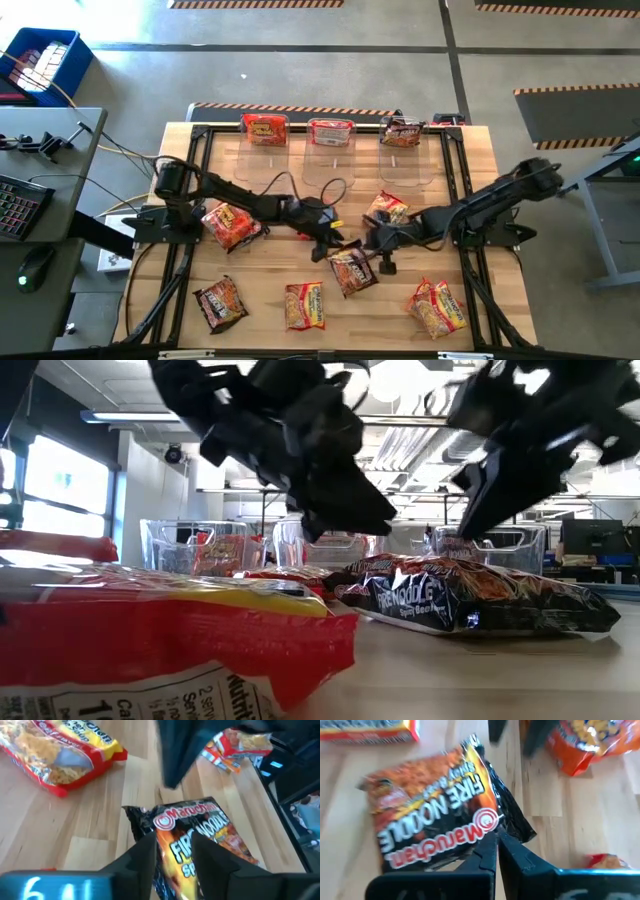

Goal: Sort Maruchan noodles
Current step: Put the black noodle pack into the right transparent bin

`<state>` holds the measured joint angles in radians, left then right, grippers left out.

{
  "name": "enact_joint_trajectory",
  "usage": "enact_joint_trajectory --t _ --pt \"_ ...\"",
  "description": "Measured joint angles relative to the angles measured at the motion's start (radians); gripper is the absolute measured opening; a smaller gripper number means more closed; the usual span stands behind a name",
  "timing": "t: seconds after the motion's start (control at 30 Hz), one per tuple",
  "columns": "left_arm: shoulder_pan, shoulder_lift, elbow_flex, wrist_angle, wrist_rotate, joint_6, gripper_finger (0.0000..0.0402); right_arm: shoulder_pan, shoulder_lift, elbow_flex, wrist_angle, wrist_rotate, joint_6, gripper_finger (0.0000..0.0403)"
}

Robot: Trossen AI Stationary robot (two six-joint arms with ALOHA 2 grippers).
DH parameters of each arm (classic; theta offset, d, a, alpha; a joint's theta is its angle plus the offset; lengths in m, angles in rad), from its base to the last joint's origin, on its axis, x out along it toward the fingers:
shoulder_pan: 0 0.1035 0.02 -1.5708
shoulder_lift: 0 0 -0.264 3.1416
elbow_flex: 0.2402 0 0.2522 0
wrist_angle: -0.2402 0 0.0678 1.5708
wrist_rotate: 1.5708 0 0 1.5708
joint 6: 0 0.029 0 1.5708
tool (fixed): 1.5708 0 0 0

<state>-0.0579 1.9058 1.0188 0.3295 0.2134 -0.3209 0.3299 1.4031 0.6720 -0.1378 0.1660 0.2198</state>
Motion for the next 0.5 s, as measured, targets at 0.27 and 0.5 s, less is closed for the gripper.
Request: enact_joint_trajectory --t 0.27,0.5 --pt "0.037 0.117 0.132 -0.100 0.069 -0.092 0.0186 0.085 -0.032 0.000 0.001 0.067 0.071 0.0000" --pt "0.070 0.177 0.181 -0.097 0.103 -0.093 0.0212 0.125 -0.029 0.000 0.001 0.115 0.121 0.0000"
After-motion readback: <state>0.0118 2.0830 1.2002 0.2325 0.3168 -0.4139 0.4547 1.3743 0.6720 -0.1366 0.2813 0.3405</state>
